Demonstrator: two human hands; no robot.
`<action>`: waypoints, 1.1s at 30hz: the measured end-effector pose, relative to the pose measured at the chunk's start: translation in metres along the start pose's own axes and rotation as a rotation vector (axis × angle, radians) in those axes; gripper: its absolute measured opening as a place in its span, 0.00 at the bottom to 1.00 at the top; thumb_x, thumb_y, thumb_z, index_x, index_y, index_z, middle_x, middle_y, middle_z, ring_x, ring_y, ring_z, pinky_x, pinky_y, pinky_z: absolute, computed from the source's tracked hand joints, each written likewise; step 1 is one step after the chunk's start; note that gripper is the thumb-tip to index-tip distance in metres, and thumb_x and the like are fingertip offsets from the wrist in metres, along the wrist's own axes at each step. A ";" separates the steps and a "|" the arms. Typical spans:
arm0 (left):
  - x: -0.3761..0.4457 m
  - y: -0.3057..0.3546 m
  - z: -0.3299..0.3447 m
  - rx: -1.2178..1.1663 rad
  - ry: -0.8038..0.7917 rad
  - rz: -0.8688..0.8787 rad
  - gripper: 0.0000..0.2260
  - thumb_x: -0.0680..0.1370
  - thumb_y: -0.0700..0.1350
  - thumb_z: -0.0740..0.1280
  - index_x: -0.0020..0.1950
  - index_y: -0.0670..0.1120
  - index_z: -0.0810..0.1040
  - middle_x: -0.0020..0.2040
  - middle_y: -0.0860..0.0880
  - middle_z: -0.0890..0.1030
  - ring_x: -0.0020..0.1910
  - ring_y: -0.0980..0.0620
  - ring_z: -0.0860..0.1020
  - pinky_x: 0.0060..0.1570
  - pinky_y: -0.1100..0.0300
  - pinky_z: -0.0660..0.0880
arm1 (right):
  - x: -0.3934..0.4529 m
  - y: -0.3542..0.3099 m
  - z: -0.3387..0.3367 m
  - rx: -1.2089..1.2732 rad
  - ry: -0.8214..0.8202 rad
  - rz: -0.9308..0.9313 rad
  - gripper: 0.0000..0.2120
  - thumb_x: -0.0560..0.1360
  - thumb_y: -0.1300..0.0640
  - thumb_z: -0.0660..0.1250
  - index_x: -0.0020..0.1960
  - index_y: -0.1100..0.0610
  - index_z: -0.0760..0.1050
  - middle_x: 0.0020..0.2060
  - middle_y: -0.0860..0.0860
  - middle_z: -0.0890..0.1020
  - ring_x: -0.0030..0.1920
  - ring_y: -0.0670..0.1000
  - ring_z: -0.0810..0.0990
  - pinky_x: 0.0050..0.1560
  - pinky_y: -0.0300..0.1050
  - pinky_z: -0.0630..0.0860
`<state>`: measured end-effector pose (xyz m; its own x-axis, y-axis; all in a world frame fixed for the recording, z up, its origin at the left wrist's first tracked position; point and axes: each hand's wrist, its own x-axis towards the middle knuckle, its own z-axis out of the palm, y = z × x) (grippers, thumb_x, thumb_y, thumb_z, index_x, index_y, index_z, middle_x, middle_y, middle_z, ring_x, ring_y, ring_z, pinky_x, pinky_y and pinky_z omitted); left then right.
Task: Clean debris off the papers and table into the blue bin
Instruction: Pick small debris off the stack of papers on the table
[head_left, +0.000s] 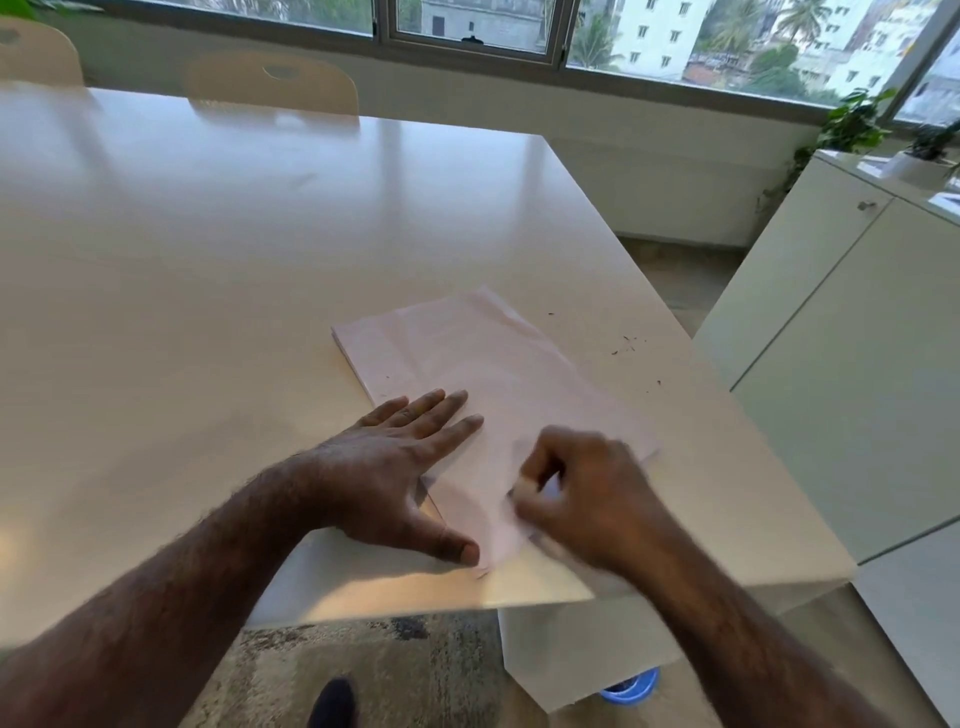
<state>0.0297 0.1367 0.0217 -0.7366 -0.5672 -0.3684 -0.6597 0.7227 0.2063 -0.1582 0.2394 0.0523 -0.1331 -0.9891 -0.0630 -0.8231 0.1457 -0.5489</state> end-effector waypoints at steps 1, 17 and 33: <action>0.000 0.000 0.000 0.001 -0.010 -0.001 0.55 0.62 0.80 0.58 0.75 0.60 0.30 0.74 0.57 0.25 0.73 0.57 0.26 0.75 0.49 0.34 | 0.004 0.005 -0.007 -0.034 0.094 0.048 0.06 0.70 0.54 0.73 0.42 0.51 0.76 0.36 0.45 0.79 0.38 0.42 0.78 0.35 0.32 0.71; 0.005 -0.001 -0.002 -0.001 -0.054 -0.008 0.56 0.60 0.81 0.58 0.74 0.61 0.29 0.73 0.58 0.24 0.72 0.57 0.25 0.74 0.48 0.33 | -0.004 0.010 -0.007 -0.044 0.102 0.089 0.05 0.69 0.54 0.71 0.40 0.51 0.76 0.37 0.45 0.80 0.38 0.45 0.78 0.38 0.38 0.75; 0.003 0.002 -0.004 -0.021 -0.070 -0.022 0.56 0.62 0.79 0.60 0.75 0.60 0.30 0.73 0.58 0.24 0.72 0.57 0.25 0.74 0.50 0.31 | -0.015 0.004 -0.001 -0.019 -0.038 -0.024 0.06 0.68 0.55 0.72 0.38 0.50 0.75 0.35 0.44 0.80 0.34 0.41 0.76 0.33 0.29 0.70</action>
<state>0.0260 0.1348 0.0247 -0.7100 -0.5535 -0.4354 -0.6792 0.7015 0.2158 -0.1595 0.2549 0.0518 -0.0922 -0.9924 -0.0821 -0.8363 0.1219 -0.5345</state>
